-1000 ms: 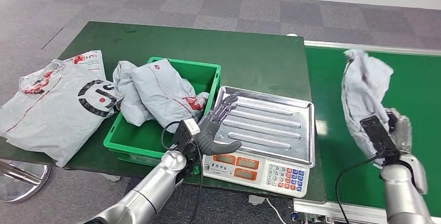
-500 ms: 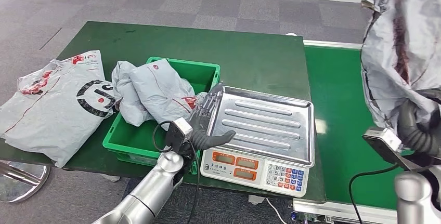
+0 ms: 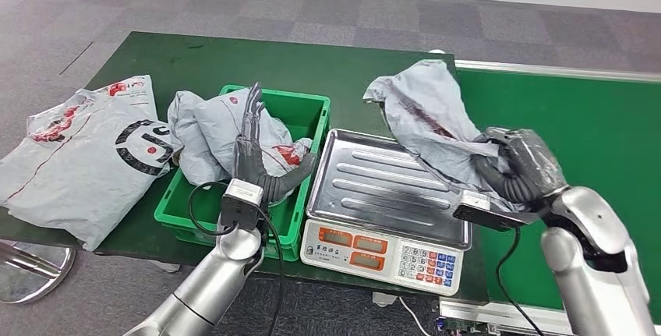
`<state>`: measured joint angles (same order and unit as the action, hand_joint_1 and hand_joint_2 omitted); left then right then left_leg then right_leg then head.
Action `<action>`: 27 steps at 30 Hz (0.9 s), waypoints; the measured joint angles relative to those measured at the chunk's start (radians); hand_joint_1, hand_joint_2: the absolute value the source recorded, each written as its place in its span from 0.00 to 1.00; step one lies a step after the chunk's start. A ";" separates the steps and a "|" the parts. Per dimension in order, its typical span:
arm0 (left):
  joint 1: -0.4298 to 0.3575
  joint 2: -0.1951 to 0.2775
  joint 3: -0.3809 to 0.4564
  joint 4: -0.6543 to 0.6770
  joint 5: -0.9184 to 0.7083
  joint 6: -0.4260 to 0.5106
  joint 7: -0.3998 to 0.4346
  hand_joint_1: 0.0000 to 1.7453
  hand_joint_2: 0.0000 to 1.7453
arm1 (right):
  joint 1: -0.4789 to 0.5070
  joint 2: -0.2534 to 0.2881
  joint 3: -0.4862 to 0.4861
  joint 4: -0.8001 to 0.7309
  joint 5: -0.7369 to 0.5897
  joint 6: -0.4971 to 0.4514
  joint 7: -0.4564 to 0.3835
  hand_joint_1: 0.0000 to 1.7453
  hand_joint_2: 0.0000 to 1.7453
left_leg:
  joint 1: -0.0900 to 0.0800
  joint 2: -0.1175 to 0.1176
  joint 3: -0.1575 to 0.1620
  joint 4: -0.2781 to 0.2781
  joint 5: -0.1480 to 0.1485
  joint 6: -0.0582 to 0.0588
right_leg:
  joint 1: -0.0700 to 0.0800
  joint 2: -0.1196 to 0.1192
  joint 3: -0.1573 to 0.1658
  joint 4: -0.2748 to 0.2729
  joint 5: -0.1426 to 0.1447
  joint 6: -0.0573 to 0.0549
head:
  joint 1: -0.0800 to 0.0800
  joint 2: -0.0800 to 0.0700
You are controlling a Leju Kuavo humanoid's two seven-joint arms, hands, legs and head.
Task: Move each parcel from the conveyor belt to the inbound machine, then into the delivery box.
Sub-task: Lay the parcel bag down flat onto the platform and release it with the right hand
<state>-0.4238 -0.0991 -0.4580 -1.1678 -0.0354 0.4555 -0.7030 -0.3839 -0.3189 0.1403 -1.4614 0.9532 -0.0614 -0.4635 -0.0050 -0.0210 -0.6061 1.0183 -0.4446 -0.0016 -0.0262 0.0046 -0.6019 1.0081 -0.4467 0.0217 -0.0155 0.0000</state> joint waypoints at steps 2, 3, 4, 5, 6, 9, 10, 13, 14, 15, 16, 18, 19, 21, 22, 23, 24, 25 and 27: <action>0.007 0.000 0.013 -0.005 -0.006 -0.014 0.000 0.00 1.00 | -0.051 -0.010 0.064 0.061 -0.022 0.120 0.019 1.00 1.00 | 0.000 0.000 0.000 0.000 0.000 0.000 | 0.000 0.000 0.000 0.000 0.000 0.000 | 0.000 0.000; 0.010 0.000 0.017 -0.007 -0.011 -0.014 0.000 0.00 1.00 | -0.071 -0.015 0.095 0.089 -0.032 0.168 0.027 1.00 1.00 | 0.000 -0.001 0.000 0.000 0.000 0.000 | 0.000 0.000 0.000 0.000 0.000 0.000 | 0.000 0.000; 0.013 0.000 0.019 -0.008 -0.015 -0.014 0.000 0.00 1.00 | -0.085 -0.020 0.123 0.113 -0.038 0.199 0.032 1.00 1.00 | 0.000 -0.001 0.000 0.000 0.001 0.000 | 0.000 -0.001 0.000 0.000 0.000 0.000 | 0.000 0.000; 0.016 0.000 0.021 -0.009 -0.017 -0.014 0.000 0.00 1.00 | -0.096 -0.024 0.144 0.132 -0.042 0.213 0.034 1.00 1.00 | 0.000 -0.002 0.000 0.000 0.001 0.000 | 0.000 -0.002 0.000 0.000 0.000 0.000 | 0.000 0.000; 0.019 0.000 0.023 -0.010 -0.018 -0.014 0.000 0.00 1.00 | -0.105 -0.027 0.162 0.148 -0.044 0.219 0.036 1.00 1.00 | 0.000 -0.003 0.000 0.000 0.001 0.000 | 0.000 -0.002 0.000 0.000 0.000 0.000 | 0.000 0.000; 0.023 0.000 0.029 -0.010 -0.022 -0.007 0.000 0.00 1.00 | -0.137 -0.034 0.198 0.191 -0.049 0.233 0.037 1.00 1.00 | 0.000 -0.003 -0.001 0.000 0.000 0.000 | 0.000 -0.002 -0.001 0.000 0.000 0.000 | 0.000 0.000; 0.023 0.000 0.030 -0.010 -0.027 0.002 0.000 0.00 1.00 | -0.149 -0.038 0.212 0.206 -0.052 0.246 0.037 1.00 1.00 | 0.000 -0.003 -0.001 0.000 0.000 0.000 | 0.000 -0.002 -0.001 0.000 0.000 0.000 | 0.000 0.000; 0.022 0.000 0.027 -0.002 -0.047 0.038 0.000 0.00 1.00 | -0.197 -0.055 0.275 0.260 -0.063 0.301 0.031 1.00 1.00 | 0.000 -0.002 -0.001 0.000 0.000 0.000 | 0.000 -0.001 -0.001 0.000 0.000 0.000 | 0.000 0.000; 0.020 0.000 0.022 0.003 -0.050 0.047 0.000 0.00 1.00 | -0.218 -0.058 0.300 0.283 -0.065 0.318 0.023 1.00 1.00 | 0.000 -0.002 -0.001 0.000 0.000 0.000 | 0.000 -0.001 -0.001 0.000 0.000 0.000 | 0.000 0.000; 0.017 0.000 0.015 0.009 -0.051 0.052 0.000 0.00 1.00 | -0.241 -0.060 0.328 0.306 -0.066 0.336 0.013 1.00 1.00 | 0.000 -0.002 -0.001 0.000 0.000 0.000 | 0.000 -0.001 -0.001 0.000 0.000 0.000 | 0.000 0.000; 0.015 -0.001 0.006 0.015 -0.050 0.055 0.000 0.00 1.00 | -0.265 -0.060 0.357 0.330 -0.066 0.354 0.002 1.00 1.00 | 0.000 -0.001 -0.001 0.000 0.000 0.000 | 0.000 -0.001 -0.001 0.000 0.001 0.000 | 0.000 0.000; 0.009 -0.004 -0.008 0.028 -0.045 0.051 0.000 0.00 1.00 | -0.315 -0.058 0.421 0.373 -0.068 0.388 -0.023 1.00 1.00 | 0.000 -0.001 0.000 0.000 0.001 -0.001 | 0.000 0.000 -0.001 0.000 0.001 0.000 | 0.000 0.000; 0.006 -0.007 -0.012 0.034 -0.041 0.047 0.000 0.00 1.00 | -0.339 -0.056 0.454 0.391 -0.071 0.400 -0.034 1.00 1.00 | 0.000 -0.001 0.000 0.000 0.001 -0.001 | 0.000 0.000 -0.001 0.000 0.001 0.000 | 0.000 0.000; 0.000 -0.012 -0.016 0.045 -0.036 0.038 0.000 0.00 1.00 | -0.380 -0.048 0.512 0.426 -0.079 0.413 -0.051 1.00 1.00 | 0.001 -0.001 0.000 0.000 0.001 -0.002 | 0.000 0.000 -0.001 0.000 0.001 0.000 | 0.000 0.000; -0.003 -0.014 -0.019 0.050 -0.035 0.034 0.000 0.00 1.00 | -0.397 -0.042 0.535 0.440 -0.084 0.414 -0.059 1.00 1.00 | 0.001 -0.001 0.000 0.000 0.001 -0.002 | 0.001 0.000 -0.001 0.000 0.001 -0.001 | 0.000 0.000; -0.004 -0.015 -0.022 0.055 -0.035 0.032 0.000 0.00 1.00 | -0.411 -0.036 0.555 0.454 -0.091 0.409 -0.068 1.00 1.00 | 0.001 -0.001 0.000 0.000 0.001 -0.002 | 0.001 0.000 -0.001 0.000 0.001 -0.001 | 0.000 0.000; -0.005 -0.017 -0.024 0.058 -0.035 0.029 0.000 0.00 1.00 | -0.422 -0.029 0.573 0.466 -0.099 0.395 -0.079 0.84 1.00 | 0.001 -0.001 0.000 0.000 0.001 -0.002 | 0.001 0.000 -0.001 0.000 0.001 -0.001 | 0.000 0.000; -0.006 -0.019 -0.026 0.060 -0.034 0.027 0.000 0.00 1.00 | -0.430 -0.022 0.590 0.479 -0.108 0.374 -0.092 0.59 1.00 | 0.002 -0.001 0.000 0.000 0.001 -0.002 | 0.002 0.000 -0.001 0.000 0.001 -0.001 | 0.000 0.000; -0.007 -0.022 -0.028 0.063 -0.032 0.022 0.000 0.00 1.00 | -0.436 -0.003 0.622 0.506 -0.120 0.301 -0.113 0.09 1.00 | 0.002 -0.001 0.000 0.000 0.001 -0.002 | 0.002 0.000 -0.001 0.000 0.001 -0.001 | 0.000 0.000</action>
<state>-0.4311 -0.1211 -0.4855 -1.1047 -0.0678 0.4780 -0.7027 -0.8198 -0.3222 0.7628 -0.9558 0.8331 0.2400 -0.5761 -0.0030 -0.0223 -0.6062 1.0184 -0.4432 -0.0034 -0.0243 0.0044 -0.6029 1.0081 -0.4454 0.0210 -0.0154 0.0000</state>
